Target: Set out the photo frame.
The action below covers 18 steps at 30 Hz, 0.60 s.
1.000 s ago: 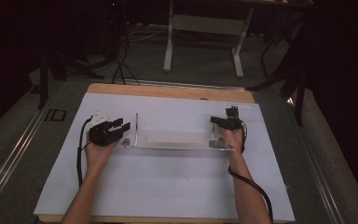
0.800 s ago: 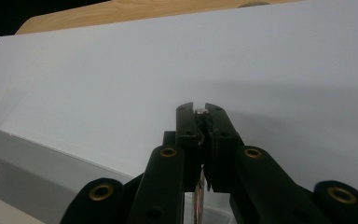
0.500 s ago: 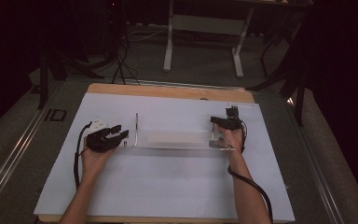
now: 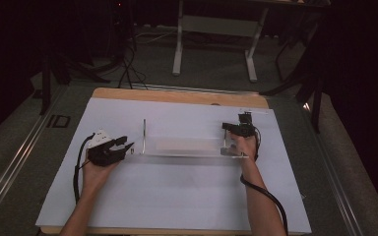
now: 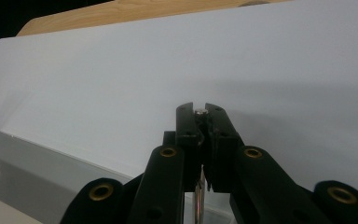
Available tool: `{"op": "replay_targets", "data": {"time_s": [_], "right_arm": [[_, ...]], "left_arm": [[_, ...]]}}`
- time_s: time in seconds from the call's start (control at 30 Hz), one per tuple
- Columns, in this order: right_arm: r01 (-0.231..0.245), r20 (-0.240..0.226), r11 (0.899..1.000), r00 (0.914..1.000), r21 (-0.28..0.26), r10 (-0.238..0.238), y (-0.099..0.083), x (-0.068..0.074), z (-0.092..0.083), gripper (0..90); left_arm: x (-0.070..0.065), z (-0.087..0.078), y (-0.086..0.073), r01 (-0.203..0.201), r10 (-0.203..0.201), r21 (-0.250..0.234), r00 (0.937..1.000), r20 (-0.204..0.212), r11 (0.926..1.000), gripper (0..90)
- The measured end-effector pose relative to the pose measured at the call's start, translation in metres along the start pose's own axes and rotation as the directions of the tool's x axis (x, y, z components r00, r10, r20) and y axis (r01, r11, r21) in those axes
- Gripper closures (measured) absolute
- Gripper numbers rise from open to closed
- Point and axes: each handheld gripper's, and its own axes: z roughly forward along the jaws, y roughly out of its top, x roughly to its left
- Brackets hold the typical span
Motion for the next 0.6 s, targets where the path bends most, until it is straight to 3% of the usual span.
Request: {"op": "replay_targets", "data": {"time_s": [0.2, 0.33, 0.6], "right_arm": [[-0.002, -0.003, 1.0, 1.0, 0.0, 0.002, 0.0, -0.001, 0.0, 85.6], [-0.002, -0.004, 1.0, 1.0, 0.001, 0.002, 0.0, -0.001, 0.0, 85.6], [-0.004, -0.005, 1.0, 1.0, 0.004, 0.004, 0.001, -0.001, 0.001, 85.6]], "left_arm": [[-0.008, 0.003, 0.0, -0.039, 0.039, -0.004, 0.998, 0.049, 0.9992, 52.0], [-0.015, 0.005, 0.005, -0.053, 0.055, -0.032, 0.995, 0.083, 0.9981, 52.4], [-0.022, 0.003, 0.011, -0.099, 0.103, -0.057, 0.9916, 0.078, 0.9935, 53.9]]}}
